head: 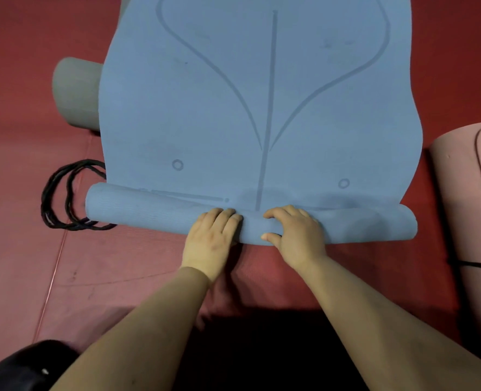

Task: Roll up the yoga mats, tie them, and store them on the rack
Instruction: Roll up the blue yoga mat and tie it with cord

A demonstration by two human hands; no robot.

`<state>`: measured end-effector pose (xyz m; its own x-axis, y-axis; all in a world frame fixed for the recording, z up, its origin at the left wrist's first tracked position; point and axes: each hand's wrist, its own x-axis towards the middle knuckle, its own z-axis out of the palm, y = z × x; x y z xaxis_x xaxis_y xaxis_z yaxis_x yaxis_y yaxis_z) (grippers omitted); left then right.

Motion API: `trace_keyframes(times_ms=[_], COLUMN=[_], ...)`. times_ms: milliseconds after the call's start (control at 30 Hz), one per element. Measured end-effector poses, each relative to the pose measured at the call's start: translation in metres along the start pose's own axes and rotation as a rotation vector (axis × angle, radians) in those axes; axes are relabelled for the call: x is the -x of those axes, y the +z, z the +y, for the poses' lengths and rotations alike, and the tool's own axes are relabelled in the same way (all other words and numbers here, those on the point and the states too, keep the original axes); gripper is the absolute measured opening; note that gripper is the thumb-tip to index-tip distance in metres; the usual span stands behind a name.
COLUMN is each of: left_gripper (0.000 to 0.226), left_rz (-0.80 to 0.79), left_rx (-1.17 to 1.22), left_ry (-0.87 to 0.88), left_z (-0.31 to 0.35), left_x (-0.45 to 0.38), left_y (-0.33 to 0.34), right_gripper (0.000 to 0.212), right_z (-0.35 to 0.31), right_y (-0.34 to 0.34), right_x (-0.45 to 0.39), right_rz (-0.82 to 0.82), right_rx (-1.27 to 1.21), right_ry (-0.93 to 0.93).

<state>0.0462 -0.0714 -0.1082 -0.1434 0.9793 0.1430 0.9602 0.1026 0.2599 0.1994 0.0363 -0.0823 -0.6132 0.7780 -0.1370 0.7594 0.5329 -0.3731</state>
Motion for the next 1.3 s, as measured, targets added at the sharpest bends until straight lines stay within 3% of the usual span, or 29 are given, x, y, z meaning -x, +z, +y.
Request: trace_keyframes(times_ms=[133, 200, 267, 367, 400, 500, 600, 767, 967, 1000, 1067, 1133, 1200, 1300], left_gripper=[0.056, 0.057, 0.058, 0.057, 0.056, 0.053, 0.063, 0.058, 0.060, 0.059, 0.057, 0.068, 0.077, 0.067], left_rz=[-0.182, -0.310, -0.390, -0.480, -0.478, -0.220, -0.161, -0.272, -0.531, -0.519, -0.319, -0.210, -0.190, -0.203], left_rx=[0.092, 0.150, 0.195, 0.245, 0.235, 0.100, 0.104, 0.174, 0.215, 0.181, 0.102, 0.083, 0.046, 0.032], left_ry=[0.007, -0.026, -0.065, -0.113, -0.101, 0.033, -0.010, -0.093, -0.180, -0.174, -0.103, -0.050, -0.024, -0.043], left_z=[-0.019, -0.023, -0.027, -0.032, -0.032, -0.033, -0.030, -0.032, -0.040, -0.039, -0.033, -0.028, -0.027, -0.031], left_x=[-0.025, -0.040, -0.054, -0.073, -0.075, -0.059, -0.038, -0.069, -0.109, -0.110, -0.096, -0.073, -0.063, -0.078], left_y=[-0.009, -0.017, -0.021, -0.024, -0.026, -0.023, -0.012, -0.023, -0.033, -0.033, -0.032, -0.025, -0.014, -0.017], right_gripper=[0.039, 0.050, 0.058, 0.054, 0.052, 0.049, 0.050, 0.049, 0.054, 0.052, 0.048, 0.048, 0.048, 0.050], right_z=[0.011, 0.014, 0.013, 0.012, 0.013, 0.014, 0.017, 0.019, 0.018, 0.018, 0.019, 0.021, 0.022, 0.020], right_y=[0.002, 0.010, 0.014, 0.005, 0.001, -0.011, -0.014, 0.012, 0.008, 0.005, 0.001, -0.001, -0.001, -0.001], right_x=[0.002, 0.012, 0.010, -0.009, -0.016, -0.035, -0.046, -0.014, -0.034, -0.039, -0.046, -0.051, -0.054, -0.054], right_rz=[0.152, 0.234, 0.247, 0.193, 0.154, 0.016, -0.065, 0.313, 0.284, 0.266, 0.257, 0.255, 0.249, 0.270], right_rx=[-0.001, 0.064, 0.091, 0.054, 0.028, -0.050, -0.086, 0.061, 0.073, 0.061, 0.028, 0.010, 0.010, 0.013], right_ry=[-0.045, -0.052, -0.049, -0.022, -0.017, 0.058, 0.097, -0.022, -0.021, -0.018, -0.002, 0.008, 0.010, 0.004])
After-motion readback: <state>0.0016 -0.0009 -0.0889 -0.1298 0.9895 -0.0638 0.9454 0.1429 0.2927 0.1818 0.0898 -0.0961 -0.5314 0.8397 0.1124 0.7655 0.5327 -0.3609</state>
